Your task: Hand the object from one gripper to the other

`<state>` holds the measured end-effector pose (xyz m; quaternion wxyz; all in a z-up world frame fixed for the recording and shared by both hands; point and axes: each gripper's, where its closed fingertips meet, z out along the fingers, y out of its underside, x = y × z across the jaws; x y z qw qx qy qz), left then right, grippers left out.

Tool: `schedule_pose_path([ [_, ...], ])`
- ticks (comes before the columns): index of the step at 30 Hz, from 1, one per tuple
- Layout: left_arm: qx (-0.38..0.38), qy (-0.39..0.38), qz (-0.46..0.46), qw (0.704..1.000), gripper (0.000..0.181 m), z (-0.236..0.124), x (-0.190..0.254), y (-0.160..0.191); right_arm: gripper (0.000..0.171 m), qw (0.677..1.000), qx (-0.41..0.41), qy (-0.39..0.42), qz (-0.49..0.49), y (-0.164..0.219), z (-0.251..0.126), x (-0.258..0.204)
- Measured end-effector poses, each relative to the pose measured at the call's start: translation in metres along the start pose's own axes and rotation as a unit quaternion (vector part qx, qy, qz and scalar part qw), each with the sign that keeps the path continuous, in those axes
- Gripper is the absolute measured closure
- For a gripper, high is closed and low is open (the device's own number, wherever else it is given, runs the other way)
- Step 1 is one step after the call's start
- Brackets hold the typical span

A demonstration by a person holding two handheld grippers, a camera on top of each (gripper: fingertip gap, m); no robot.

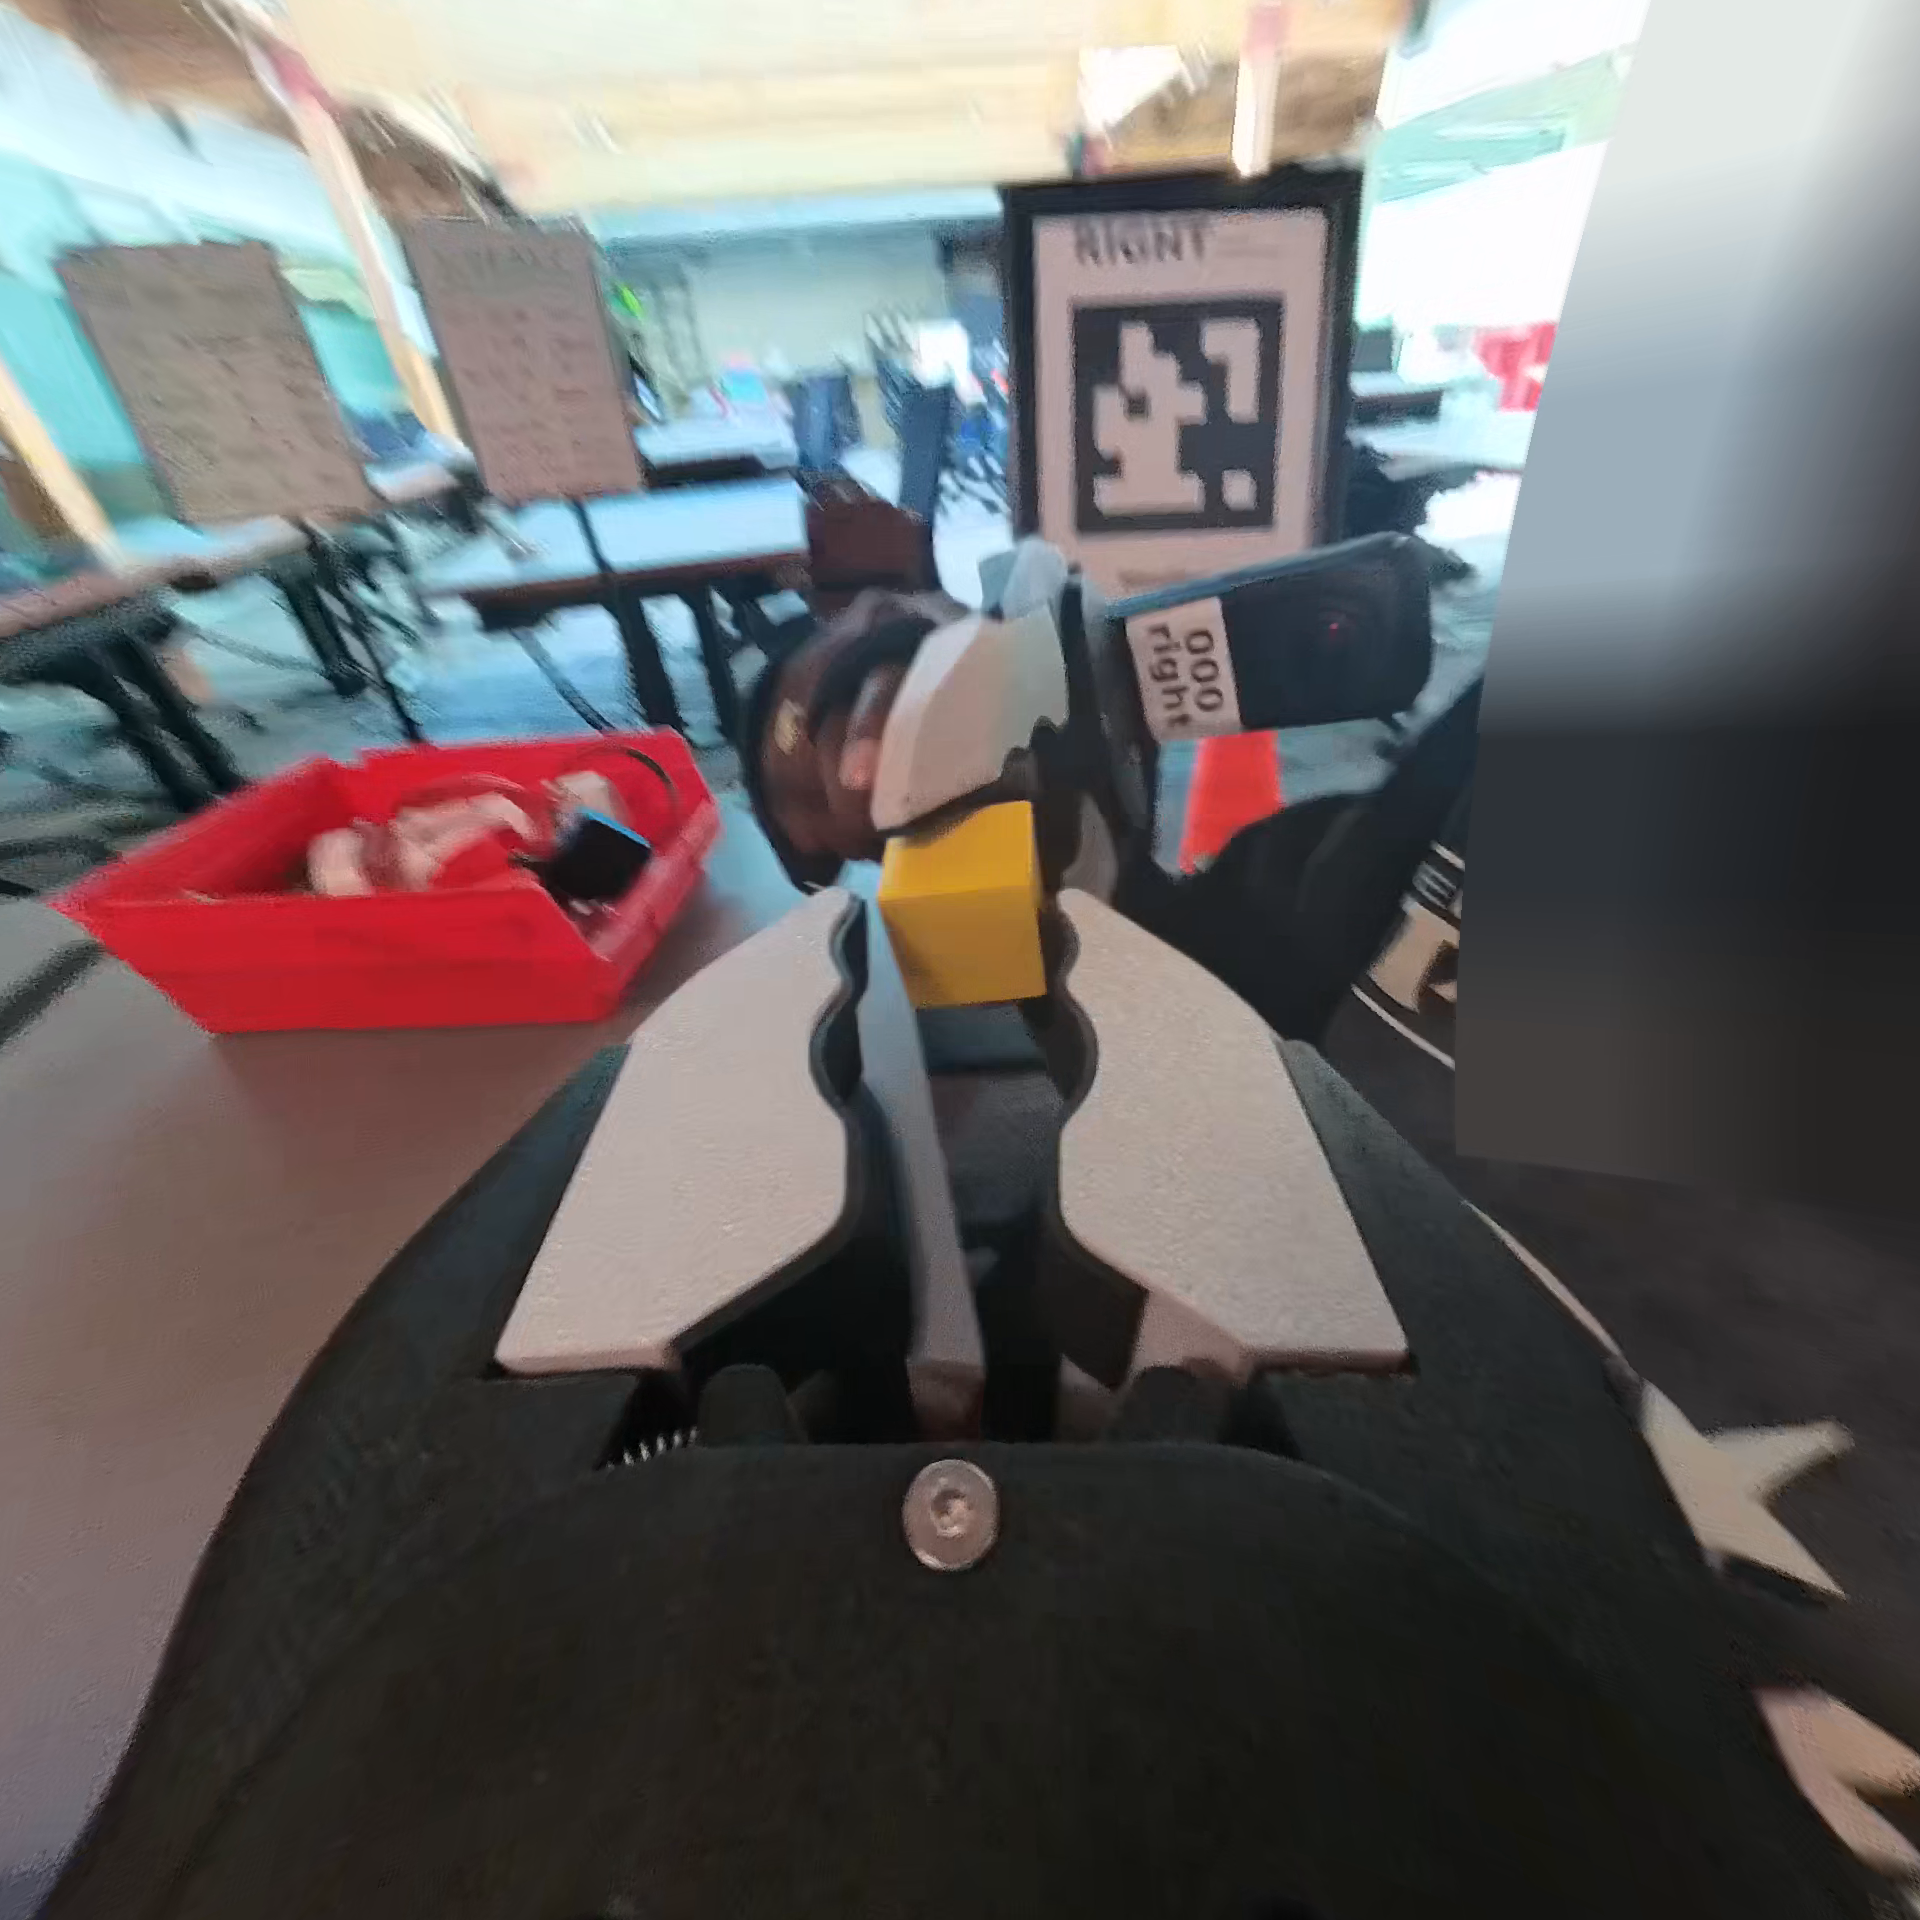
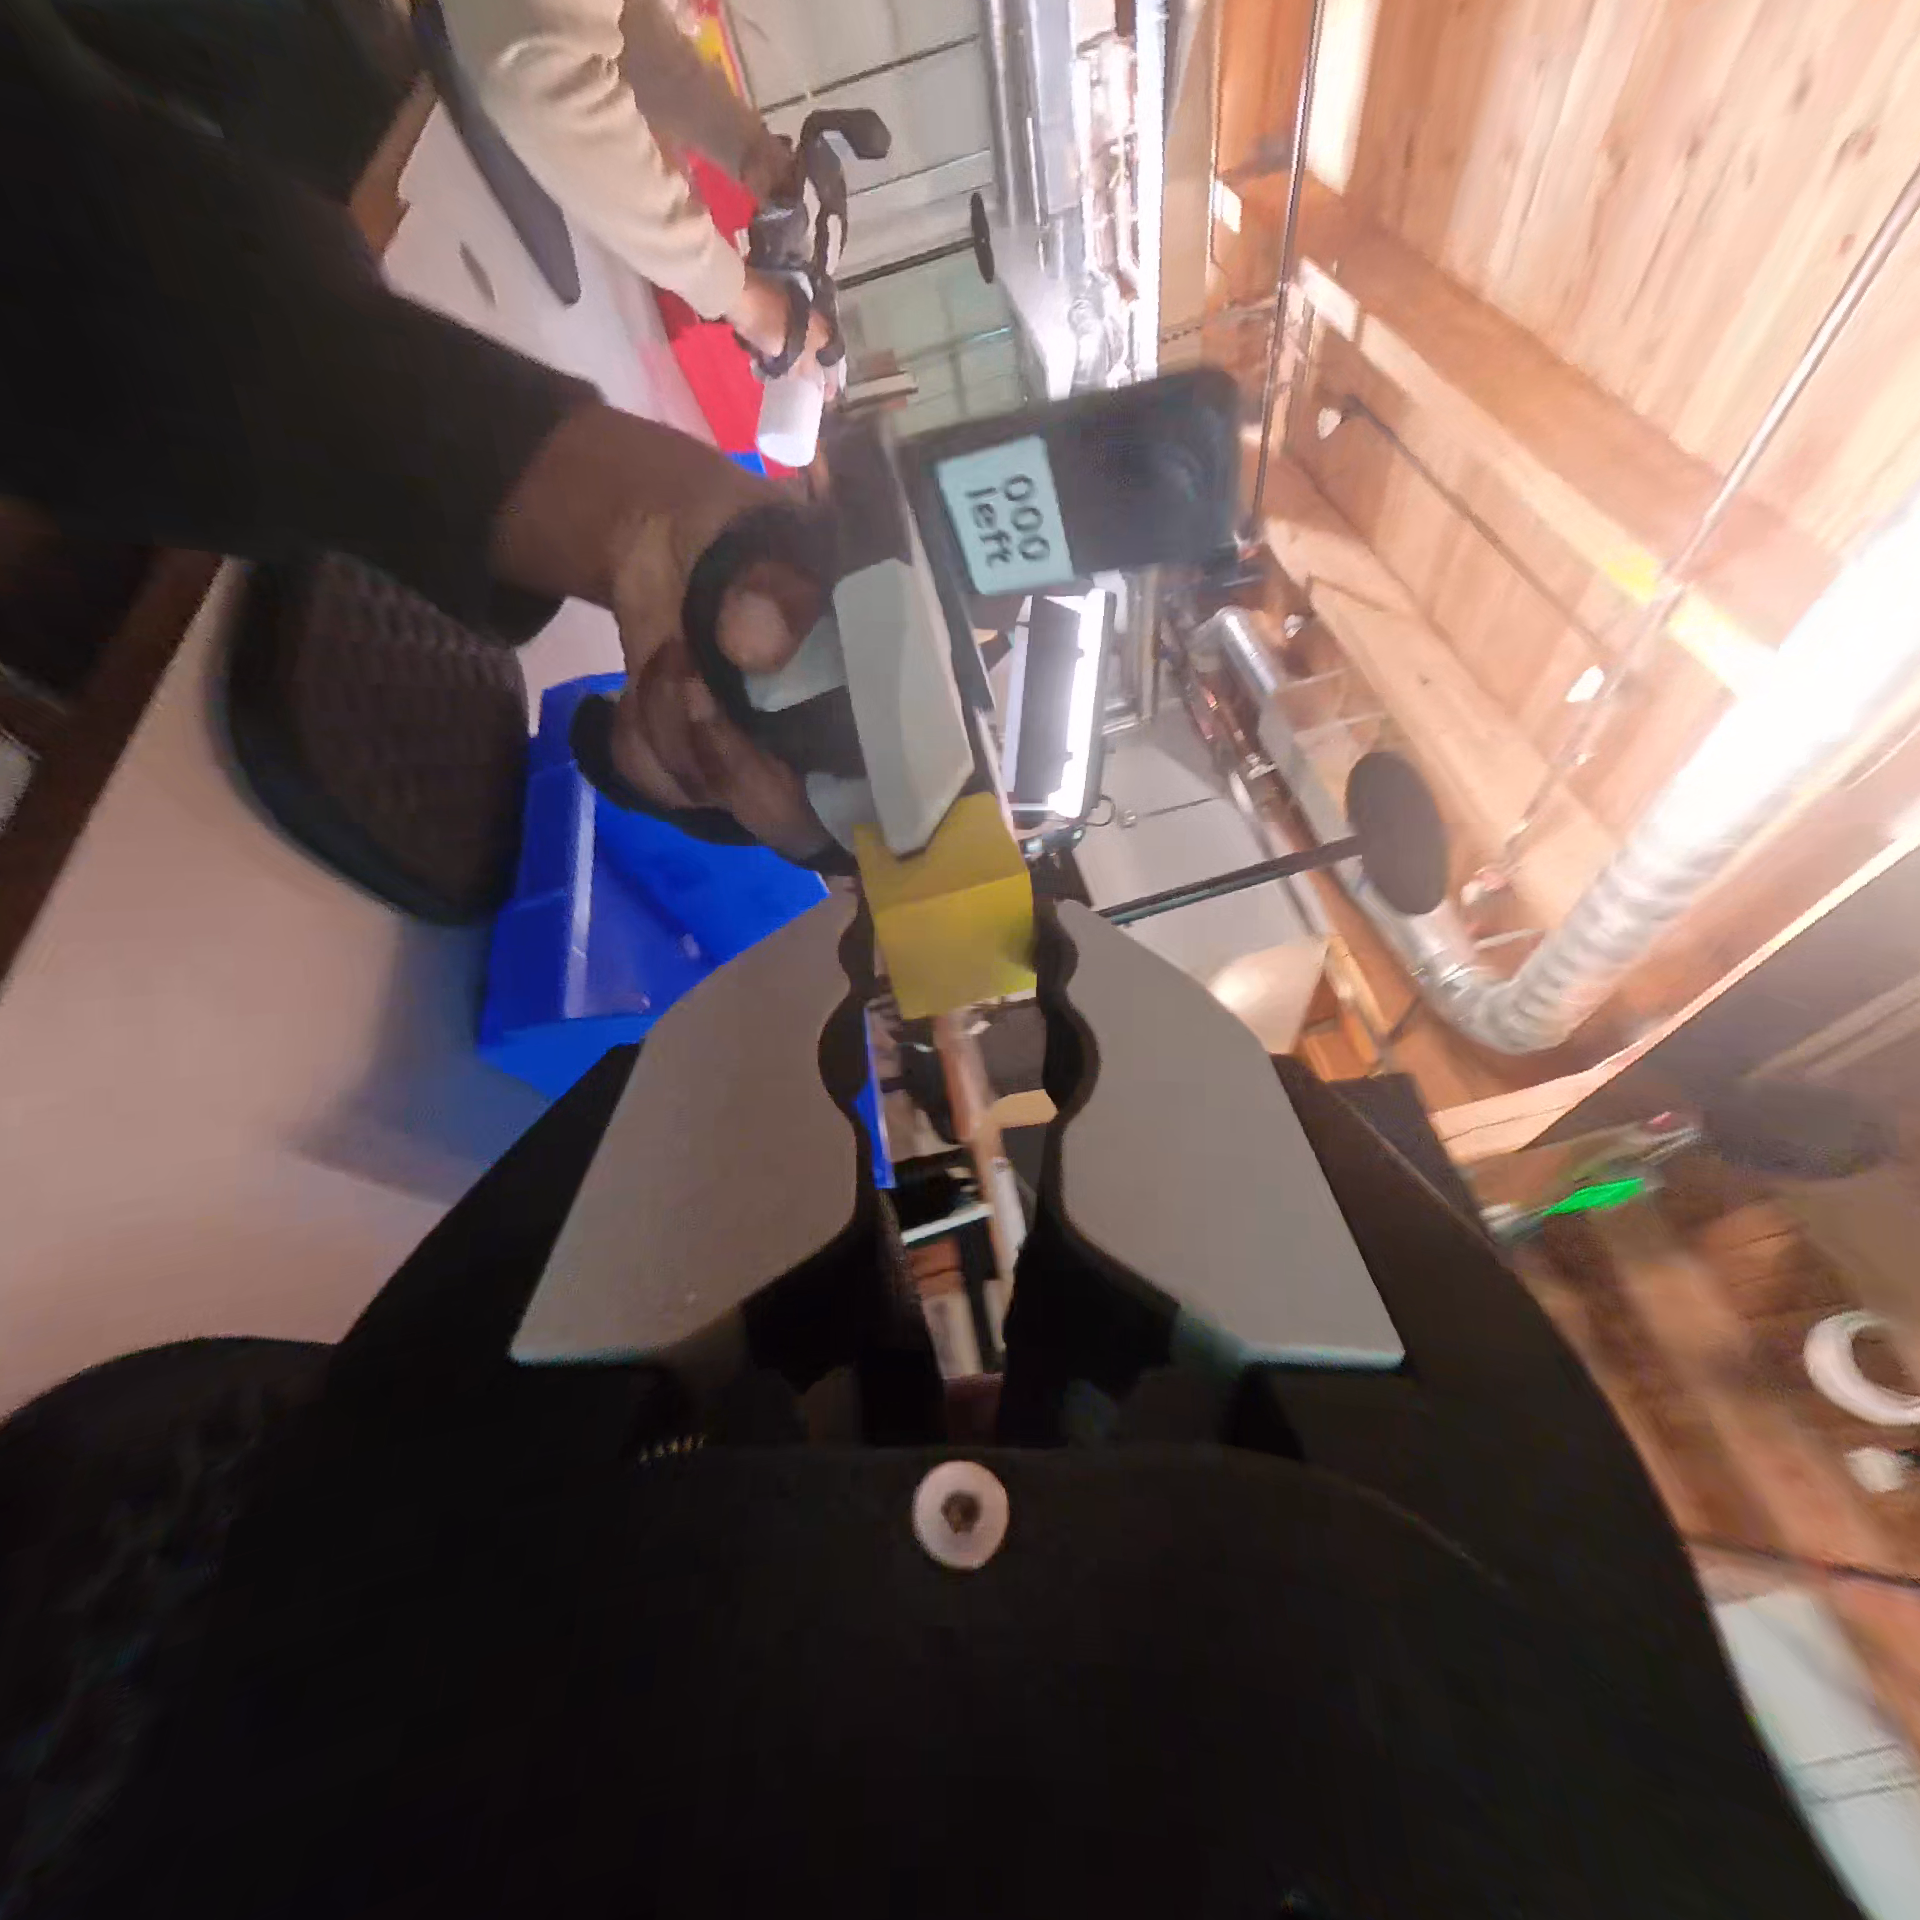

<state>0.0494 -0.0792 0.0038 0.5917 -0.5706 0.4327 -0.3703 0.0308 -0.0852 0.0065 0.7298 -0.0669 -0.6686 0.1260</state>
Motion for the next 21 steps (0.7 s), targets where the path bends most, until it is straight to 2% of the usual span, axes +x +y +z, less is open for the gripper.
schedule_pose_path([
  [2,0.088,-0.098,0.036,0.991,0.129,-0.012,-0.024,-0.026,0.141,0.997,-0.016,0.025,0.065,0.011,-0.007,0.02],
  [3,0.143,-0.159,0.056,0.975,0.12,-0.026,-0.038,-0.042,0.141,0.994,-0.039,0.048,0.095,0.023,-0.013,0.035],
  [5,0.25,-0.292,0.09,0.919,0.1,-0.07,-0.065,-0.072,0.141,0.977,-0.104,0.097,0.16,0.06,-0.036,0.064],
  [8,0.352,-0.43,0.116,0.823,0.091,-0.147,-0.081,-0.095,0.141,0.921,-0.226,0.172,0.265,0.134,-0.09,0.095],
  [11,0.384,-0.497,0.121,0.769,0.086,-0.2,-0.086,-0.099,0.141,0.826,-0.383,0.234,0.341,0.223,-0.16,0.094],
  [14,0.41,-0.559,0.113,0.712,0.088,-0.248,-0.088,-0.095,0.141,0.739,-0.488,0.256,0.388,0.284,-0.212,0.07],
  [17,0.447,-0.578,0.094,0.676,0.09,-0.28,-0.084,-0.092,0.141,0.7,-0.501,0.252,0.442,0.311,-0.224,0.051],
  [21,0.494,-0.573,0.081,0.649,0.092,-0.301,-0.076,-0.092,0.141,0.667,-0.509,0.245,0.485,0.339,-0.22,0.04],
])
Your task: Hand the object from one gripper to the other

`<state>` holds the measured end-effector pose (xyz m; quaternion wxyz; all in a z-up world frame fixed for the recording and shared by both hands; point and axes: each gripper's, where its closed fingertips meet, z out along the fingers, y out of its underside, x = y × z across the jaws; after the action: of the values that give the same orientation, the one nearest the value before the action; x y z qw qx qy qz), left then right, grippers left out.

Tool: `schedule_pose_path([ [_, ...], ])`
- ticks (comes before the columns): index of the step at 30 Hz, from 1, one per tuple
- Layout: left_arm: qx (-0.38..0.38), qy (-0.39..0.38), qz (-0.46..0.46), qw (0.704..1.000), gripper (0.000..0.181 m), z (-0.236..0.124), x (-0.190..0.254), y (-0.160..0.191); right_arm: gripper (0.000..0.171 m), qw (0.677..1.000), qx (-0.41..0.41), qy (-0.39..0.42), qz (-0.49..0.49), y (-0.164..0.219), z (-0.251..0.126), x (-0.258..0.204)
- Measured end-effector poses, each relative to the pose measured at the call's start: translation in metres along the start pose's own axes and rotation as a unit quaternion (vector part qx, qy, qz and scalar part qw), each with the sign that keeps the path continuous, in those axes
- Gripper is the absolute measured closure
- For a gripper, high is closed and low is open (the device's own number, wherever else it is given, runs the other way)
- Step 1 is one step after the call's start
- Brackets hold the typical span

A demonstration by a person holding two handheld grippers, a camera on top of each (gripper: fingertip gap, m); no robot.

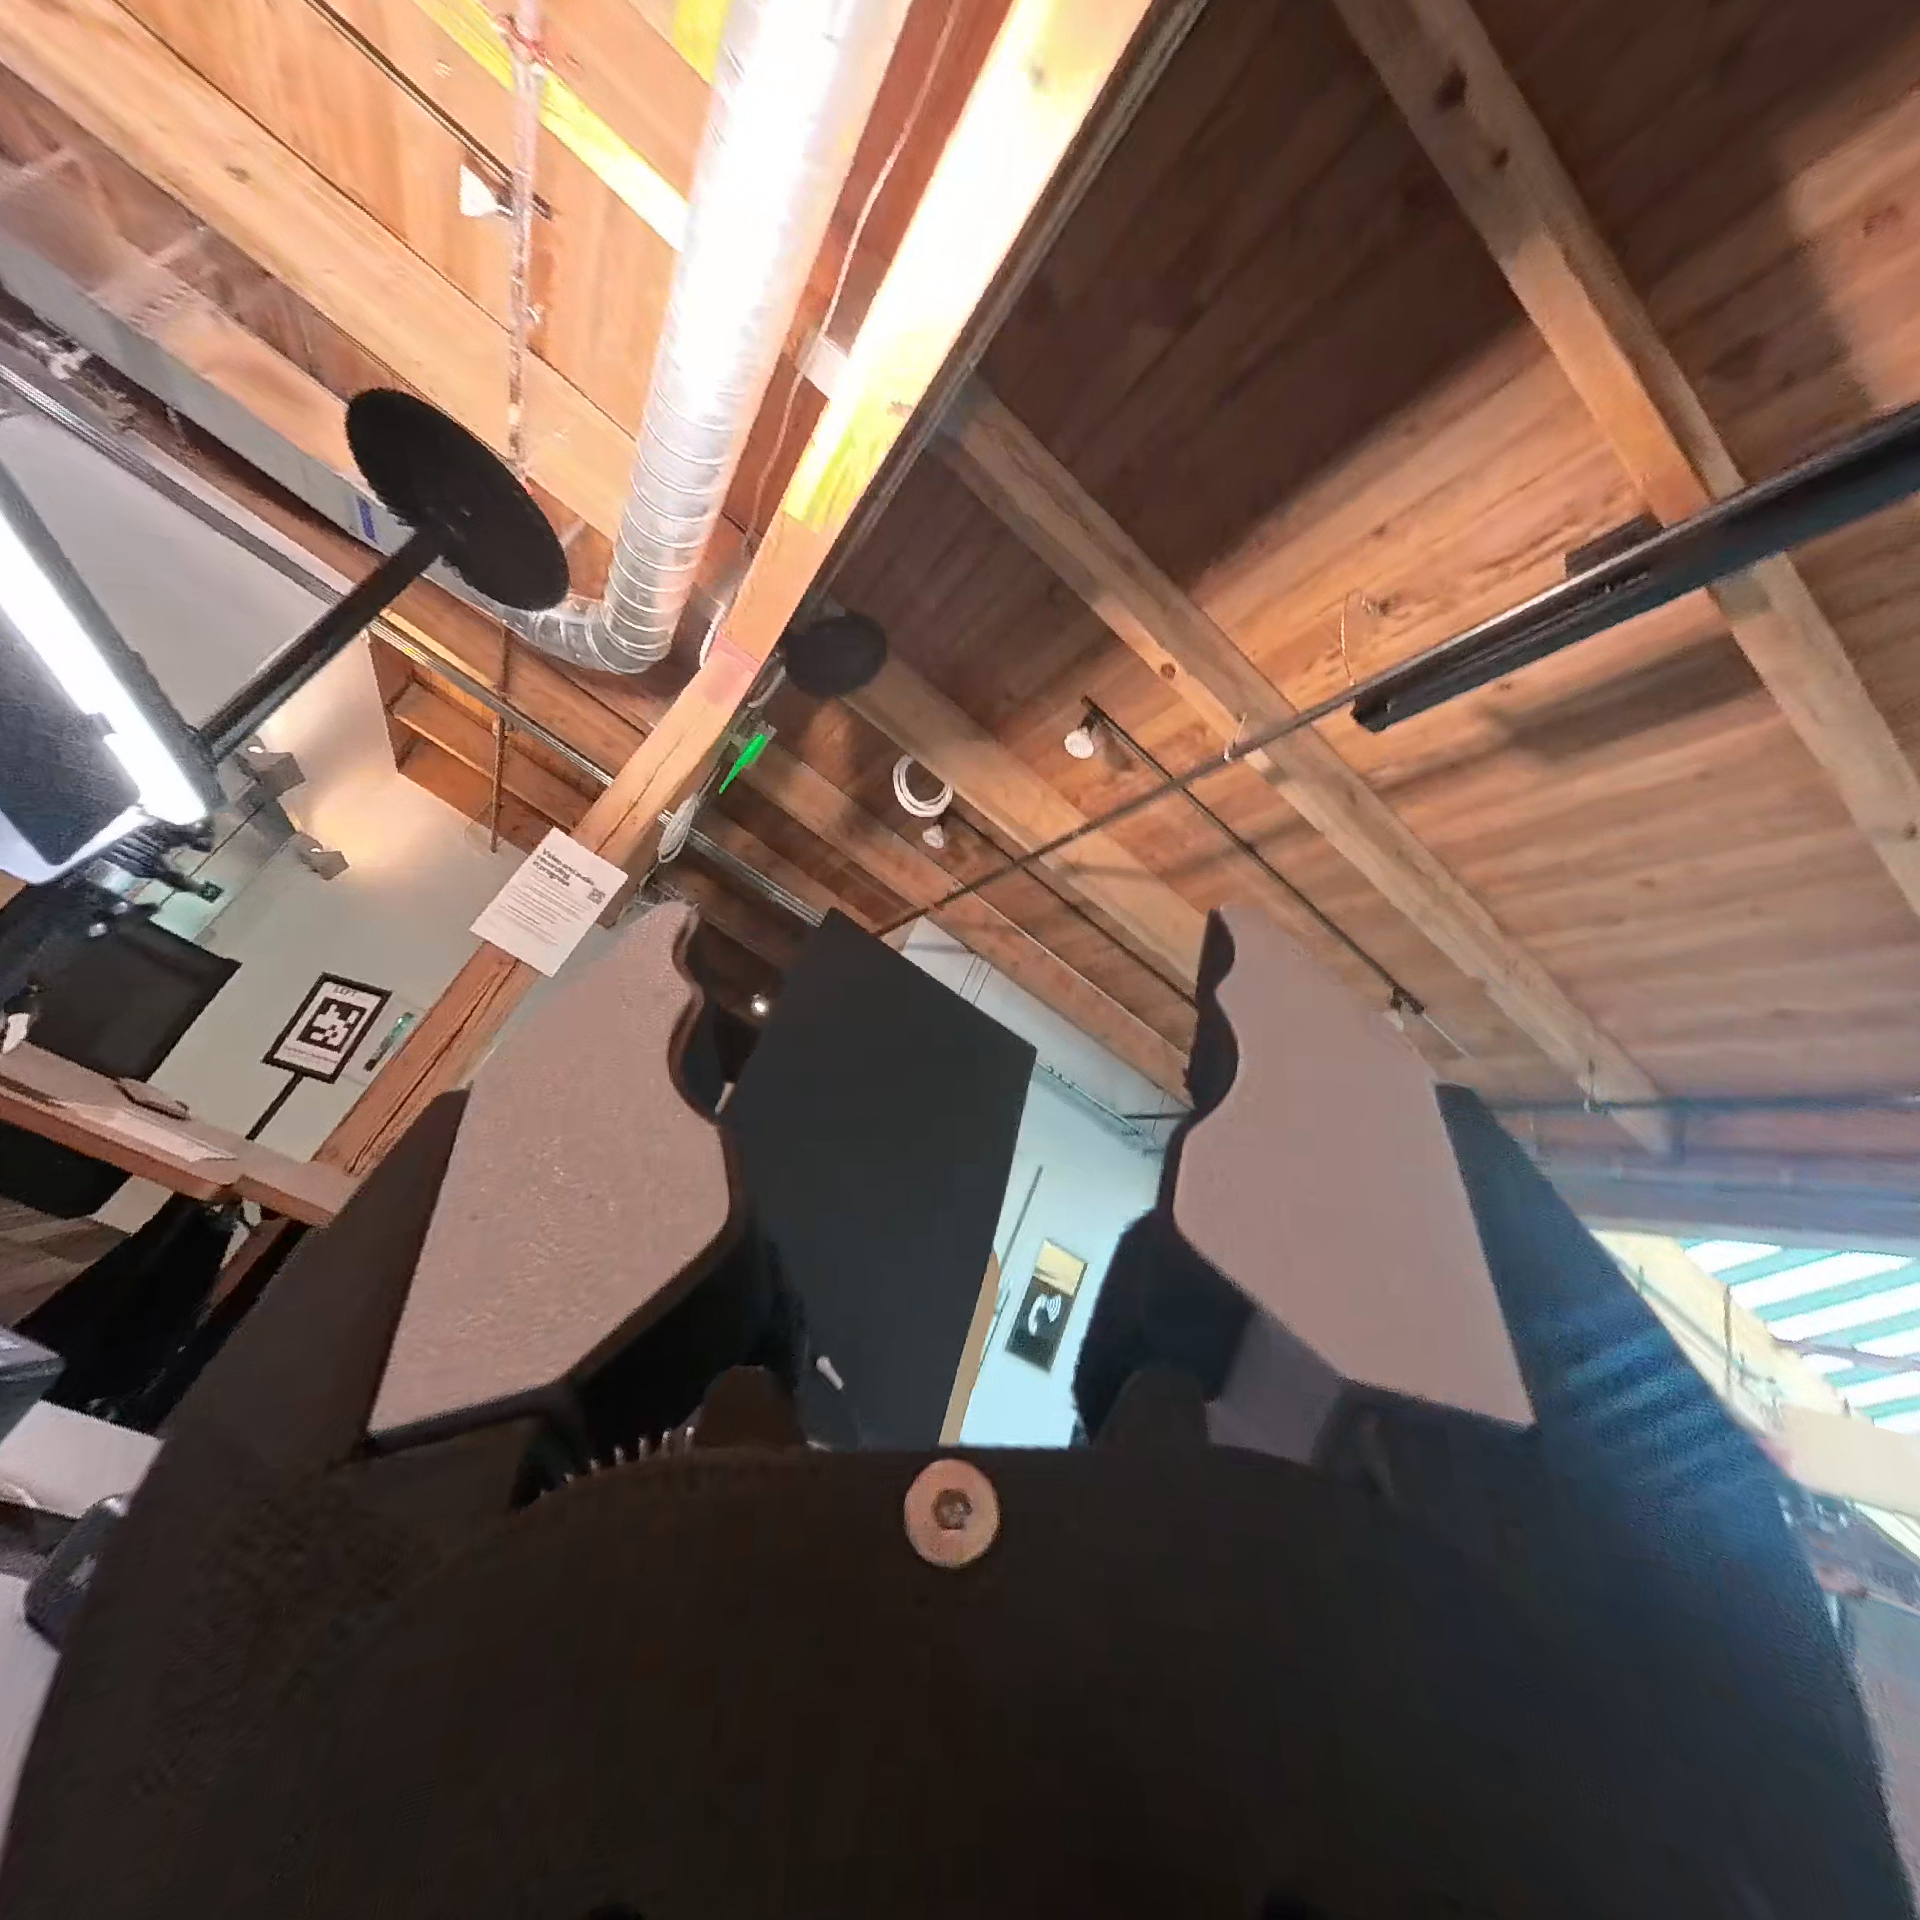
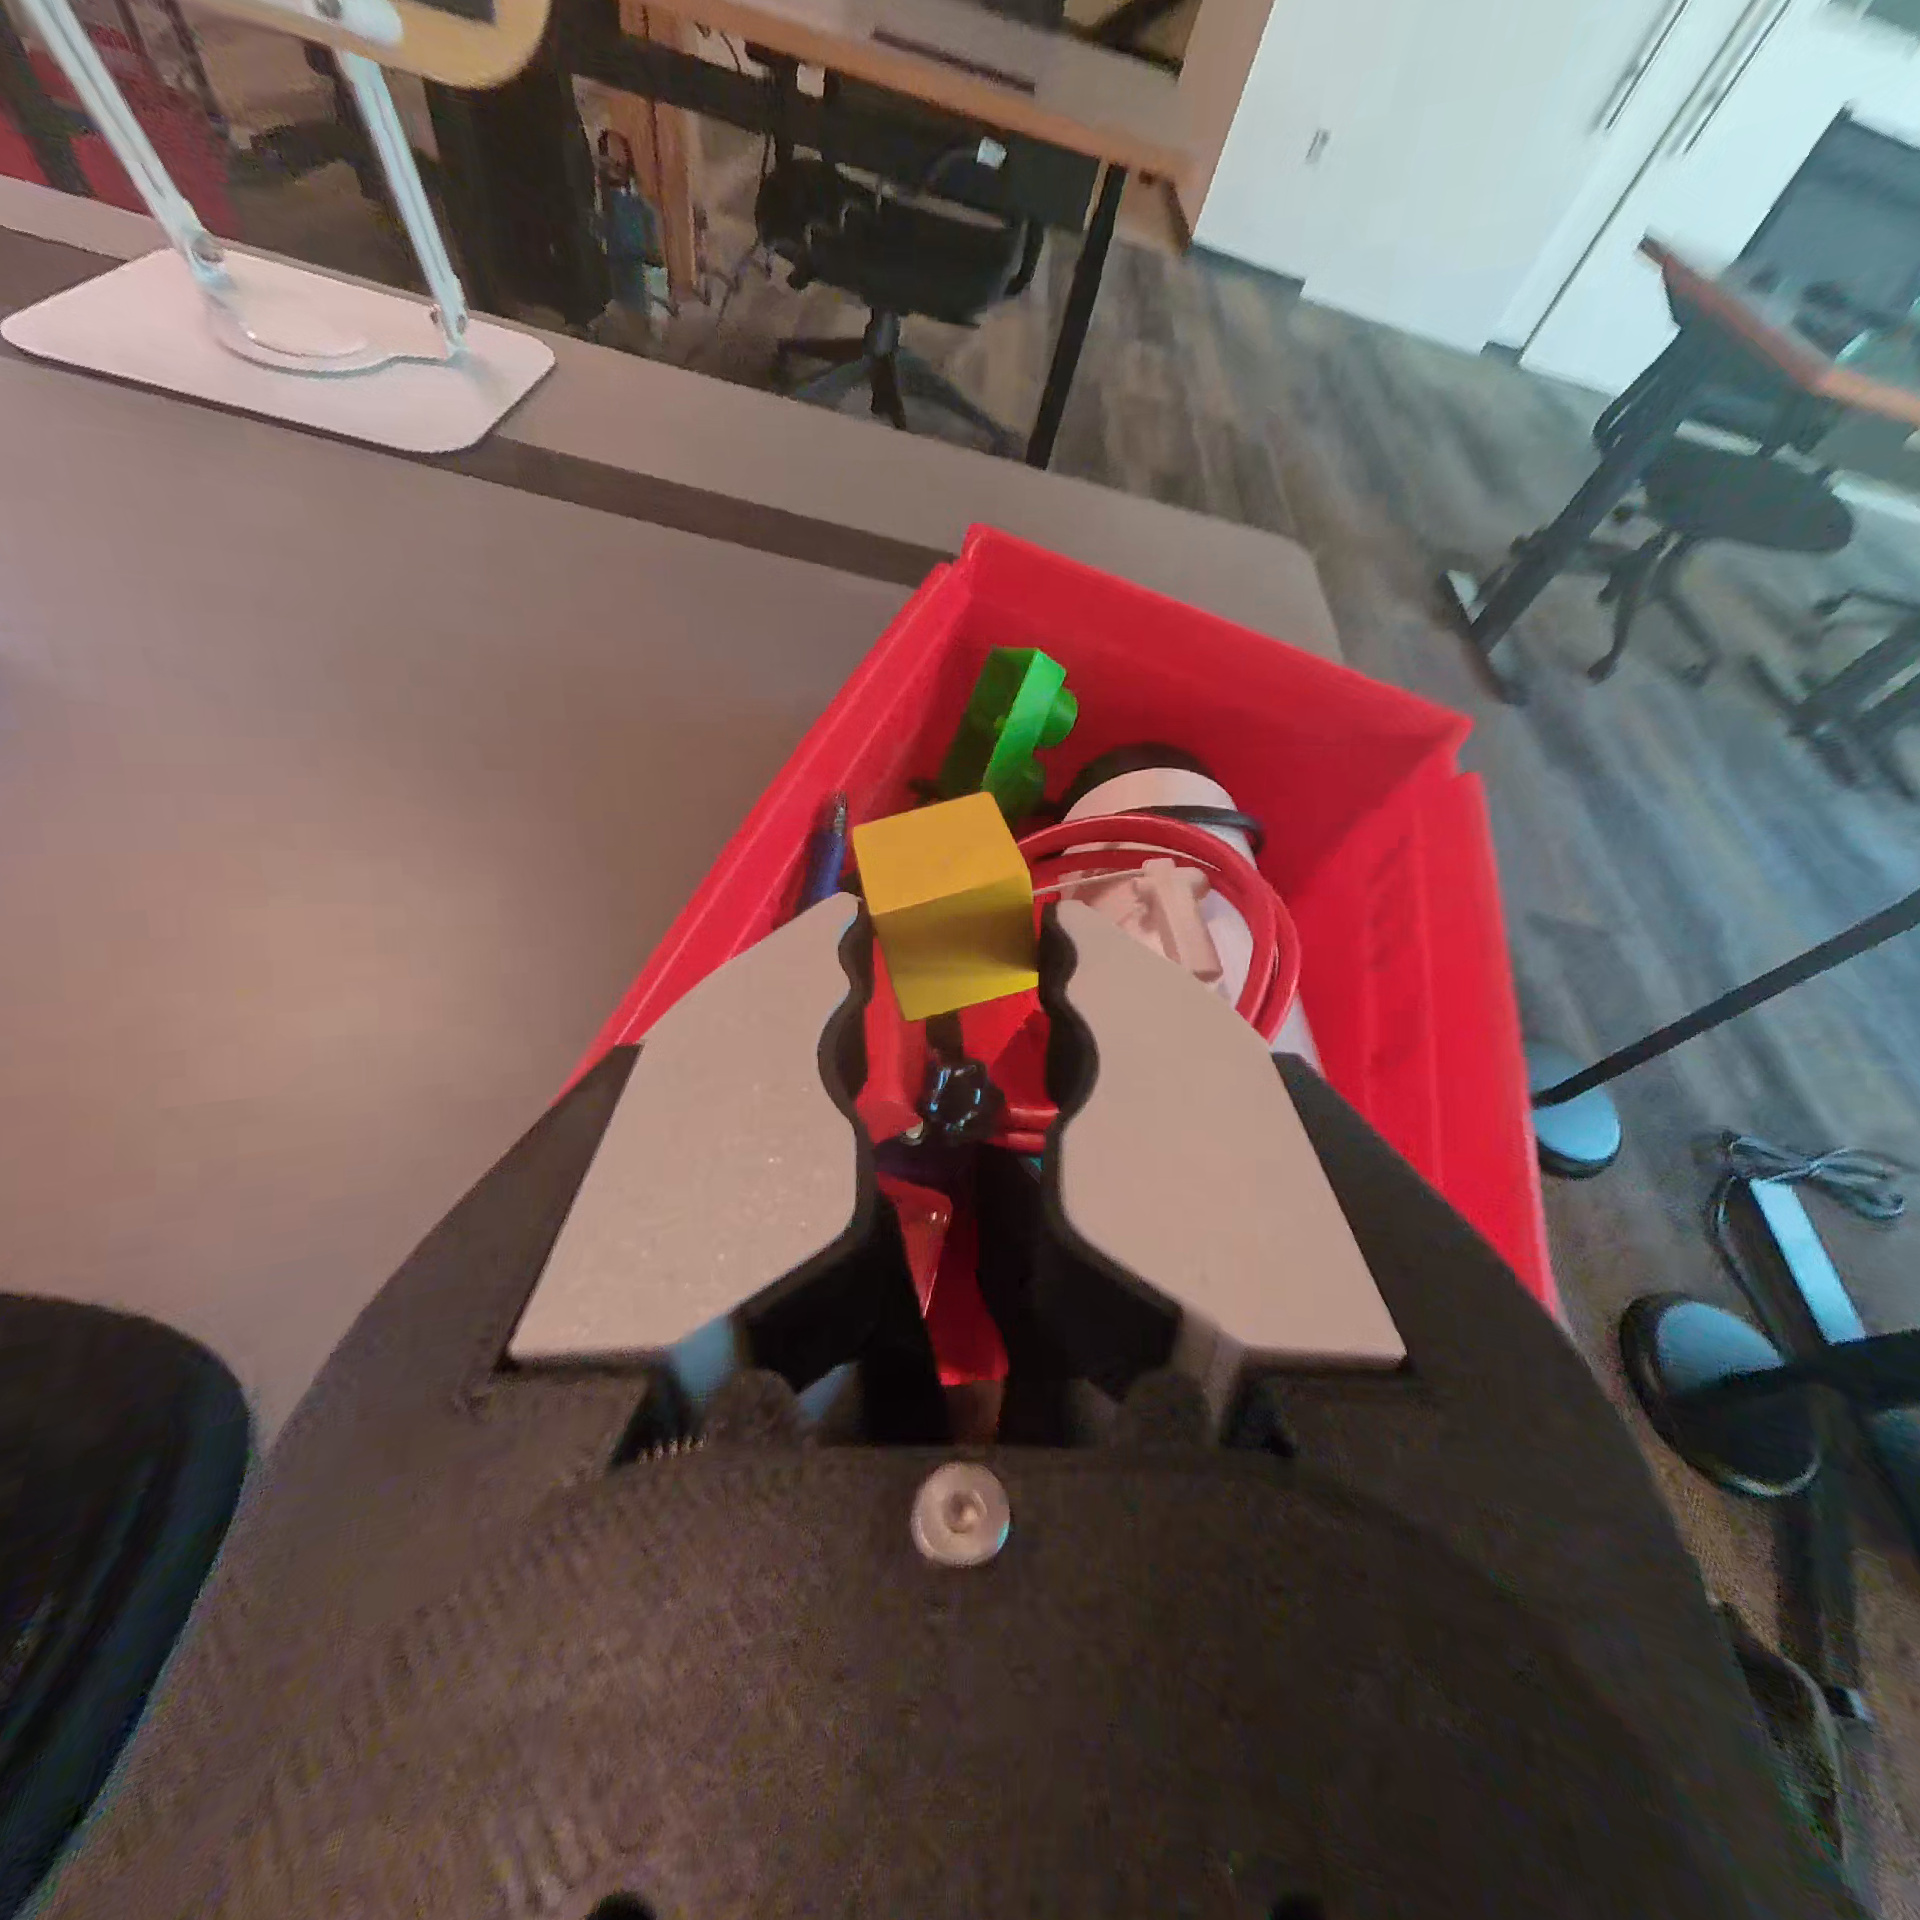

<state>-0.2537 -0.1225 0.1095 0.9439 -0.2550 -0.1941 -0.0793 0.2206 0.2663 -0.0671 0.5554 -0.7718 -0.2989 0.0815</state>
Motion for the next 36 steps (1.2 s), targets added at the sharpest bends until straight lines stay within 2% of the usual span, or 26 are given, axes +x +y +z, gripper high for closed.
schedule_pose_path([
  [3,0.007,-0.005,0.008,1.0,0.093,-0.001,-0.004,-0.004,0.141,0.999,-0.04,-0.004,0.012,0.0,0.031,0.006],
  [10,-0.012,0.016,0.029,0.999,0.093,0.002,0.0,0.002,0.141,0.979,-0.202,0.008,-0.017,0.021,0.116,0.029],
  [15,-0.025,0.031,0.048,0.998,0.094,0.003,0.003,0.005,0.138,0.968,-0.247,0.035,-0.039,0.032,0.134,0.035],
  [18,-0.069,0.066,0.071,0.993,0.096,0.005,0.01,0.018,0.129,0.978,-0.206,0.025,-0.016,0.017,0.127,0.03],
  [22,-0.171,0.106,0.089,0.976,0.096,0.002,0.013,0.048,0.103,0.99,-0.141,0.006,0.026,-0.009,0.108,0.023],
  [24,-0.221,0.13,0.1,0.961,0.097,-0.003,0.016,0.062,0.093,0.995,-0.082,-0.018,0.059,-0.03,0.089,0.011],
  [27,-0.295,0.159,0.108,0.936,0.11,-0.015,0.018,0.081,0.087,0.99,0.019,-0.083,0.112,-0.059,0.049,-0.018],
  [29,-0.391,0.179,0.081,0.899,0.12,-0.032,0.02,0.1,0.087,0.982,0.067,-0.121,0.128,-0.07,0.021,-0.036],
  [31,-0.517,0.191,0.065,0.832,0.12,-0.058,0.018,0.12,0.088,0.977,0.089,-0.151,0.121,-0.074,-0.003,-0.052],
  [33,-0.609,0.201,0.104,0.76,0.11,-0.083,0.011,0.137,0.09,0.975,0.092,-0.174,0.099,-0.073,-0.021,-0.064],
  [34,-0.655,0.207,0.15,0.711,0.105,-0.097,0.002,0.146,0.09,0.975,0.088,-0.184,0.088,-0.07,-0.028,-0.07],
  [36,-0.747,0.222,0.238,0.579,0.099,-0.125,-0.018,0.159,0.092,0.973,0.074,-0.207,0.064,-0.062,-0.038,-0.082],
])
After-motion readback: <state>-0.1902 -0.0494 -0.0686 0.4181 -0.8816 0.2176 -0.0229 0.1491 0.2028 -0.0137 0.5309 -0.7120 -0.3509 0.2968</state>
